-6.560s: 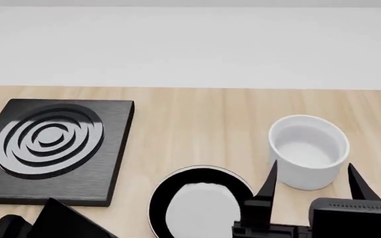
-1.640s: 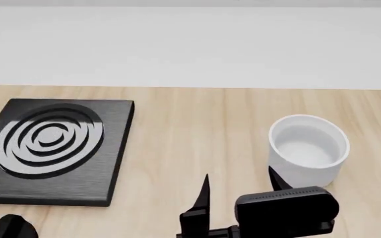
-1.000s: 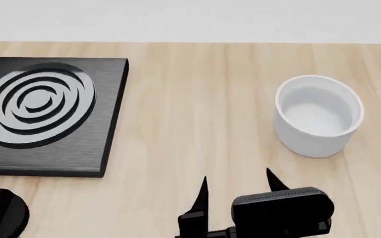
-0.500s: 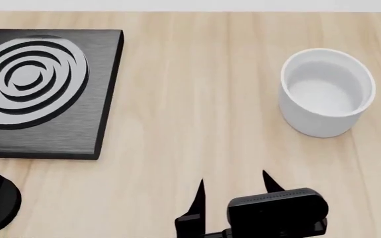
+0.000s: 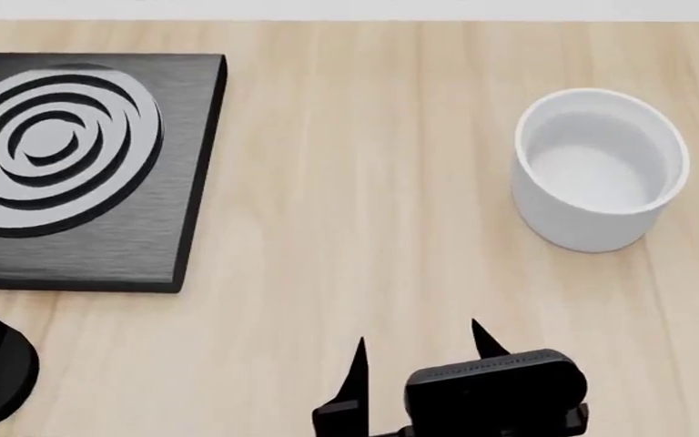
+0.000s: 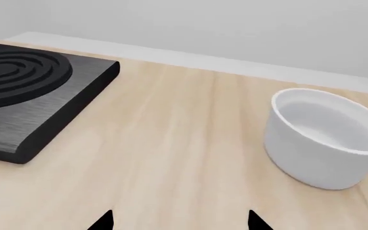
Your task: Put the frying pan on the cabinet shelf.
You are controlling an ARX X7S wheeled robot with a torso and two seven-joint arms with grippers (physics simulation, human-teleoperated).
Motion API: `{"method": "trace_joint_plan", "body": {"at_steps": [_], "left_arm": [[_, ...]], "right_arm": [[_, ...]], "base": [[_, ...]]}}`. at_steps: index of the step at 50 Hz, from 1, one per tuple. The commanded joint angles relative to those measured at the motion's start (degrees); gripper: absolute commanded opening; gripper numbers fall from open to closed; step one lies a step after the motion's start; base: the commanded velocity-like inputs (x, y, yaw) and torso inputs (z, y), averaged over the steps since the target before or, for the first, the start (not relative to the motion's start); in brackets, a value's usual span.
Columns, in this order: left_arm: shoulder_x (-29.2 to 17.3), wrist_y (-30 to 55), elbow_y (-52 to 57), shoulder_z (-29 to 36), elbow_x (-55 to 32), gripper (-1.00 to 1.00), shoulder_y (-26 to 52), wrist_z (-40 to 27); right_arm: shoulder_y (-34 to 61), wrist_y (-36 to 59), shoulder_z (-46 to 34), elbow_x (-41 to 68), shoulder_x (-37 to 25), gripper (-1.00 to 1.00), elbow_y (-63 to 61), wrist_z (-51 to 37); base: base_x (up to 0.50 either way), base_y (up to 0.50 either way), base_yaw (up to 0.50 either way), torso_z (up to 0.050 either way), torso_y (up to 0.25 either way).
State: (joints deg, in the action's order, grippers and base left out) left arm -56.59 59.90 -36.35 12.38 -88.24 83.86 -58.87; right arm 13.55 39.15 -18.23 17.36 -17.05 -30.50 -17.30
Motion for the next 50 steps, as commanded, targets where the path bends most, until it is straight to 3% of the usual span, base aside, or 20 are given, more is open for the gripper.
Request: {"method": "trace_joint_plan", "body": {"at_steps": [1,8,13,26,27,42,50], "left_arm": [[-1.7,-4.1,3.0,-4.2,0.5,-1.0,-5.3,-3.5],[-2.2,-5.3,-0.9,-3.0,2.9,-1.0,-5.6,0.5],[-1.1,-7.2,-10.5,2.5,10.3,-1.0,-1.0,10.7],[-0.8,-5.9,-14.7,6.3,14.3,-1.0,3.5,15.9],[-0.8,-5.7,-14.7,6.5,14.5,1.0,3.6,16.0],[-1.5,-4.1,-10.9,4.8,12.2,1.0,2.5,12.1],[-0.3,-2.0,-11.3,6.6,13.4,1.0,6.0,12.9]], "right_arm": [[0.1,0.4,0.2,0.0,0.5,1.0,0.3,0.5],[0.0,-0.2,-0.7,-0.3,0.6,1.0,1.2,0.6],[0.0,-0.8,-1.0,-0.5,0.6,1.0,2.0,0.6],[-0.1,-0.8,-1.6,-0.3,0.5,1.0,2.0,0.4],[-0.1,-0.6,-1.6,-0.3,0.5,1.0,1.8,0.4],[0.2,1.2,-1.9,0.5,0.3,1.0,0.1,-0.3],[0.3,1.5,-1.8,0.8,0.2,1.0,-0.2,-0.5]], "base": [[0.0,0.0,0.0,0.0,0.0],[0.0,0.0,0.0,0.0,0.003],[0.0,0.0,0.0,0.0,0.0],[0.0,0.0,0.0,0.0,0.0],[0.0,0.0,0.0,0.0,0.0],[0.0,0.0,0.0,0.0,0.0],[0.0,0.0,0.0,0.0,0.0]]}}
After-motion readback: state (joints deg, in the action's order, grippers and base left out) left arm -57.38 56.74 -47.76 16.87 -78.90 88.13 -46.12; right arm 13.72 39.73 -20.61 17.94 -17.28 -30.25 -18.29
